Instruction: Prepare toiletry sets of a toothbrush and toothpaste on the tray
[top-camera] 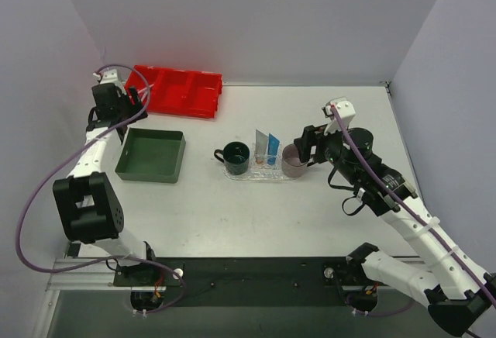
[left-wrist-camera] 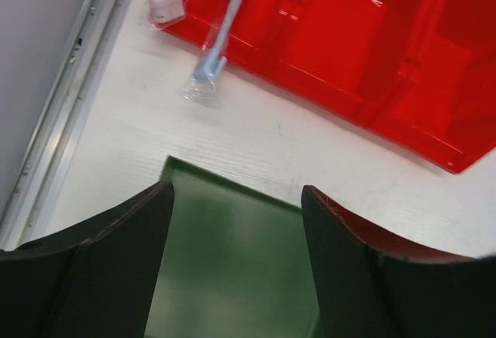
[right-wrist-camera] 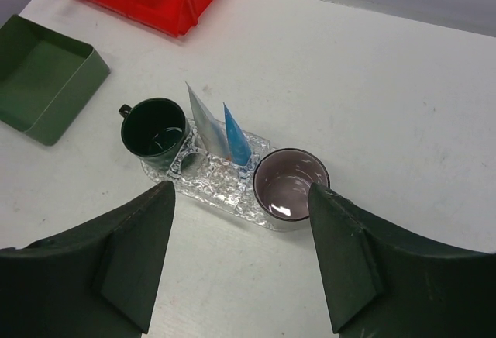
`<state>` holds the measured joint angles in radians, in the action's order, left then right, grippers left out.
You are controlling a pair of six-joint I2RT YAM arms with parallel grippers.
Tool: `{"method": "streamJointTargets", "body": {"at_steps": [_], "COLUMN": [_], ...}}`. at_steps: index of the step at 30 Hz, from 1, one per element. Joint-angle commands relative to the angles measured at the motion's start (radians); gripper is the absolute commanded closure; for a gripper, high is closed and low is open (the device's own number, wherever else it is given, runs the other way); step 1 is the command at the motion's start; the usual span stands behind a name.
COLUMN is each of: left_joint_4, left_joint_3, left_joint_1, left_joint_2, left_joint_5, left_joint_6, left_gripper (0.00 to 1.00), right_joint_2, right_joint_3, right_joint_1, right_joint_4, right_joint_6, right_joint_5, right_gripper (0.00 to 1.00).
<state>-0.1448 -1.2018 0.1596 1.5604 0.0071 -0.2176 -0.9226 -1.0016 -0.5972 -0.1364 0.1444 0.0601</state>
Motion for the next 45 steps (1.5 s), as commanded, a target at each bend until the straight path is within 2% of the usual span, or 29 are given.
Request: {"method": "streamJointTargets", "body": {"at_steps": [1, 8, 16, 21, 28, 31, 36, 40, 45], "left_joint_4": [-0.050, -0.117, -0.162, -0.165, -0.170, -0.171, -0.177, -0.185, -0.176], "left_joint_3": [-0.154, -0.338, -0.490, -0.528, -0.591, -0.616, -0.650, -0.660, -0.598], "left_joint_1": [0.034, 0.037, 0.037, 0.034, 0.028, 0.024, 0.024, 0.020, -0.006], "left_joint_2": [0.133, 0.358, 0.515, 0.572, 0.633, 0.647, 0.678, 0.687, 0.638], "left_joint_5": [-0.047, -0.024, -0.048, -0.081, -0.048, -0.056, -0.045, -0.042, -0.093], "left_joint_6": [0.073, 0.141, 0.184, 0.201, 0.207, 0.213, 0.212, 0.213, 0.253], "left_gripper": [0.23, 0.22, 0.22, 0.22, 0.24, 0.35, 0.41, 0.65, 0.74], "right_joint_2": [0.024, -0.007, -0.054, -0.084, -0.082, -0.087, -0.097, -0.113, -0.111], "right_joint_3": [0.017, 0.017, 0.020, 0.017, 0.021, 0.023, 0.026, 0.024, 0.020], "right_joint_1": [0.039, 0.100, 0.128, 0.154, 0.160, 0.165, 0.169, 0.174, 0.178], "right_joint_4": [0.000, -0.008, -0.006, -0.005, -0.003, -0.003, -0.003, -0.003, -0.009], "right_joint_6": [0.015, 0.017, 0.011, 0.021, 0.018, 0.015, 0.014, 0.011, 0.009], "right_joint_5": [-0.049, -0.117, -0.164, -0.207, -0.207, -0.206, -0.206, -0.207, -0.217], "right_gripper": [0.36, 0.35, 0.37, 0.37, 0.38, 0.39, 0.39, 0.39, 0.39]}}
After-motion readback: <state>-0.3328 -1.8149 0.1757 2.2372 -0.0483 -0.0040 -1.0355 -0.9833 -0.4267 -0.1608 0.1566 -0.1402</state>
